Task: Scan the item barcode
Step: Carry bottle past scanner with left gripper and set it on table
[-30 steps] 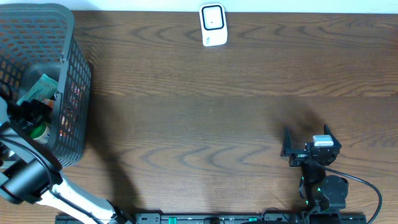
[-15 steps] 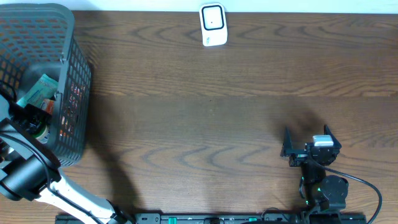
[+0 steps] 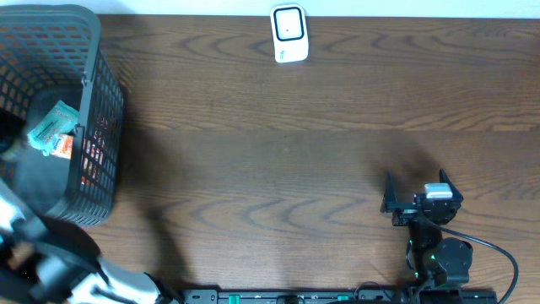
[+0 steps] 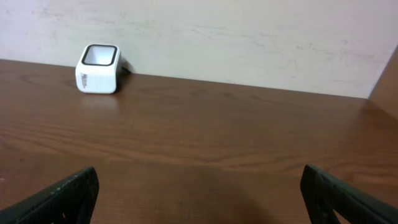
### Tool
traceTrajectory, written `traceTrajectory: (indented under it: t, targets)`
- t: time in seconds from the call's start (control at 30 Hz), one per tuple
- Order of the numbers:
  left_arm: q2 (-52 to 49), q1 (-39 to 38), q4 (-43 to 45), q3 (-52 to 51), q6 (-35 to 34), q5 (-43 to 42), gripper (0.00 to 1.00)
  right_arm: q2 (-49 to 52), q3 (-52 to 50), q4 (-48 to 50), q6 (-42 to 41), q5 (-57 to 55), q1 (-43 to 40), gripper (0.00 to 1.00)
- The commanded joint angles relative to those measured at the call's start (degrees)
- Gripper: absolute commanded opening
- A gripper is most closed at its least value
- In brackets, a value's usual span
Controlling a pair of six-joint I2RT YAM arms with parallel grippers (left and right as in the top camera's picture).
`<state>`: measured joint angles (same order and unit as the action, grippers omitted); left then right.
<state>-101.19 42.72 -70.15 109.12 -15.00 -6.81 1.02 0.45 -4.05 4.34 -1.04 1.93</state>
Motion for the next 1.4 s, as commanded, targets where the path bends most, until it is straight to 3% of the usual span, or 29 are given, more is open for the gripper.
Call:
traceTrajectory:
  t: [0.0, 0.13, 0.23, 0.37, 0.53, 0.7, 0.9, 1.13, 1.27, 1.37]
  targets:
    - [10.75, -4.63, 0.24, 2.56, -0.13, -7.76, 0.61, -0.24, -0.13, -0.17, -0.90, 0.09, -0.76, 0.99]
    - [17.94, -17.51, 2.64, 2.56, -2.56, -9.25, 0.65, -0.24, -0.13, -0.17, -0.87, 0.09, -0.76, 0.99]
    - [19.26, -32.15, 4.98, 2.54, -3.06, -7.21, 0.65, -0.24, -0.13, -0.17, -0.87, 0.09, -0.76, 0.99]
    - [16.28, -49.86, 3.87, 1.70, -8.17, 3.96, 0.65, -0.24, -0.13, -0.17, -0.87, 0.09, -0.76, 0.99]
    - [9.16, -61.61, 1.57, -0.39, -19.17, 9.25, 0.65, -0.24, -0.13, -0.17, -0.87, 0.09, -0.76, 0.99]
    - [-0.70, -66.14, 1.40, -3.19, -33.05, 9.22, 0.65, -0.24, -0.13, -0.17, -0.87, 0.09, -0.76, 0.99]
    - [-14.27, -66.97, 0.87, -3.54, -39.41, 7.43, 0.65, -0.24, -0.13, -0.17, -0.87, 0.09, -0.76, 0.99]
    - [-26.82, -69.16, 7.78, -3.54, -41.29, 0.46, 0.65, -0.24, -0.13, -0.17, -0.90, 0.09, -0.76, 0.99]
    - [-28.57, -71.01, 9.05, -3.58, -42.16, -0.15, 0.66, -0.24, -0.13, -0.17, -0.87, 0.09, -0.76, 0.99]
    - [-28.72, -72.22, 9.33, -3.61, -42.10, -0.04, 0.79, -0.24, -0.13, -0.17, -0.87, 0.09, -0.76, 0.99]
